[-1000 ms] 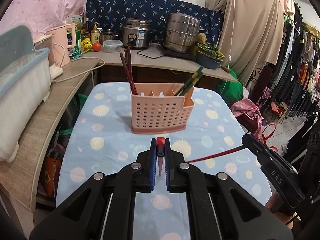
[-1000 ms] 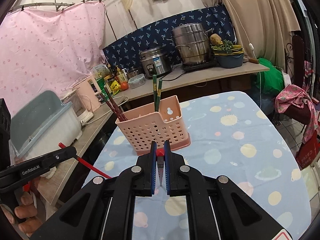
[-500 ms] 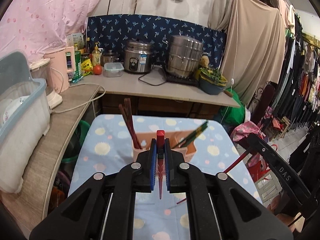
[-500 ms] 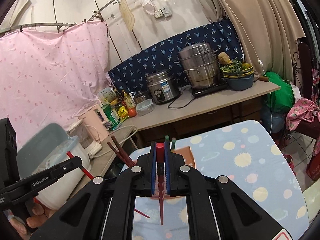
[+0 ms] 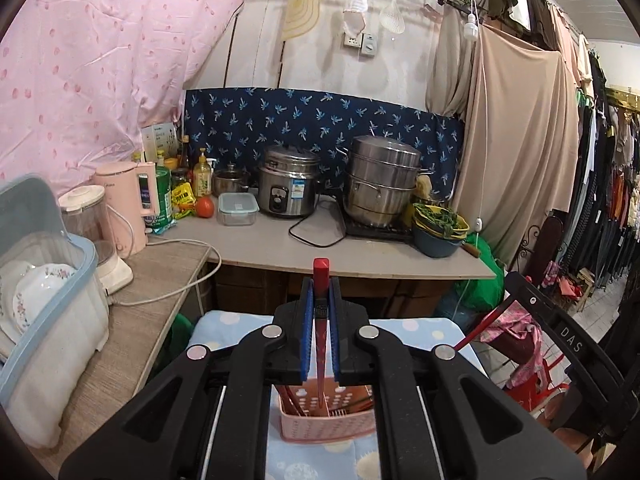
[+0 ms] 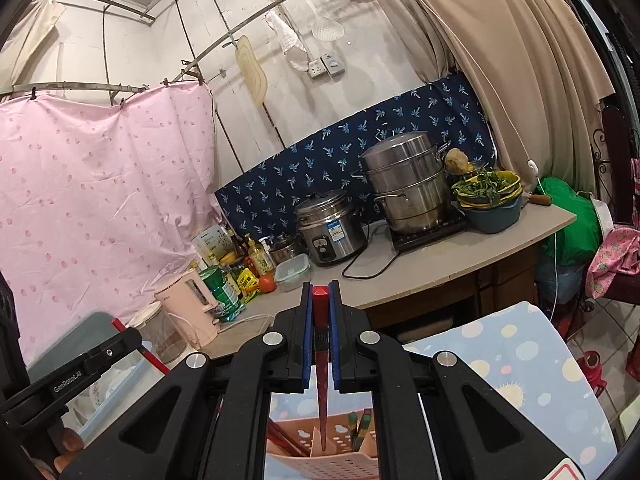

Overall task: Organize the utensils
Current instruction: 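Lift both red chopsticks and carry them over the pink holder with both tools, then lower the red chopsticks into the holder and open both tools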

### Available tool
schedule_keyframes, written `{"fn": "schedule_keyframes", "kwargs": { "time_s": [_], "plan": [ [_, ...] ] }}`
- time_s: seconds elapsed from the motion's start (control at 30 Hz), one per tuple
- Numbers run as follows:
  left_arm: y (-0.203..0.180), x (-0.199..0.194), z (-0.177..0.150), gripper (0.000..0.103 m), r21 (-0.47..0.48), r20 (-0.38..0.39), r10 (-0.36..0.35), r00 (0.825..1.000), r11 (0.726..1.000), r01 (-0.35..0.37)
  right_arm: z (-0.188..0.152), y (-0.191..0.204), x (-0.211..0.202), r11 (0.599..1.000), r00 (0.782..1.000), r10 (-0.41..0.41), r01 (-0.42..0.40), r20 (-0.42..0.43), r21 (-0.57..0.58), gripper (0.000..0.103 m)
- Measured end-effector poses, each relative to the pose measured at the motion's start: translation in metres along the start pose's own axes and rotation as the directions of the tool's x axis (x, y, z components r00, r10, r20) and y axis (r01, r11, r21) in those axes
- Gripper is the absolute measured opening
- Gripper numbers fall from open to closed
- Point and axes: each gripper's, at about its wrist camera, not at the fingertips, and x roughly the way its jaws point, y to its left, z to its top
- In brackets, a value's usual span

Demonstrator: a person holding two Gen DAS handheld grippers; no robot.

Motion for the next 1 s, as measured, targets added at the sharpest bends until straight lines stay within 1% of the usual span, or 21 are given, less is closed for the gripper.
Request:
{"fn": "schedule_keyframes", "kwargs": {
  "time_s": [0.27, 0.57, 0.7, 0.73, 0.77, 0.83, 1.0],
  "plan": [
    [0.008, 0.033, -0.011, 0.007, -0.017, -0.043, 0.015, 0.999, 1.0, -0.016, -0.019, -0.013, 0.039, 0.999, 0.996, -0.045, 0.044, -0.083, -0.008, 0.007],
    [0.013, 0.056, -0.028, 0.007, -0.023, -0.098, 0.021, 0.995, 0.999, -0.023, -0.042, -0.01, 0.065, 0.998, 0.987, -0.057, 0.052, -0.149, -0.037, 0.007],
    [0.013, 0.062, -0.034, 0.008, -0.022, -0.114, 0.011, 0.993, 1.0, -0.013, -0.05, -0.007, 0.074, 0.998, 0.98, -0.052, 0.043, -0.191, -0.053, 0.008],
    [0.014, 0.063, -0.036, 0.011, -0.022, -0.109, 0.017, 0.994, 1.0, -0.02, -0.051, -0.006, 0.075, 0.997, 0.98, -0.051, 0.04, -0.193, -0.059, 0.009],
    [0.014, 0.063, -0.038, 0.019, -0.022, -0.109, 0.028, 0.994, 0.999, -0.031, -0.052, -0.005, 0.074, 0.997, 0.979, -0.055, 0.043, -0.194, -0.068, 0.011],
    [0.015, 0.064, -0.04, 0.025, -0.029, -0.112, 0.028, 0.993, 0.999, -0.031, -0.053, -0.001, 0.074, 0.995, 0.979, -0.06, 0.043, -0.195, -0.087, 0.011],
    [0.017, 0.063, -0.042, 0.027, -0.028, -0.118, 0.038, 0.992, 0.999, -0.041, -0.056, 0.002, 0.07, 0.995, 0.978, -0.05, 0.031, -0.202, -0.093, 0.016]
  ]
}}
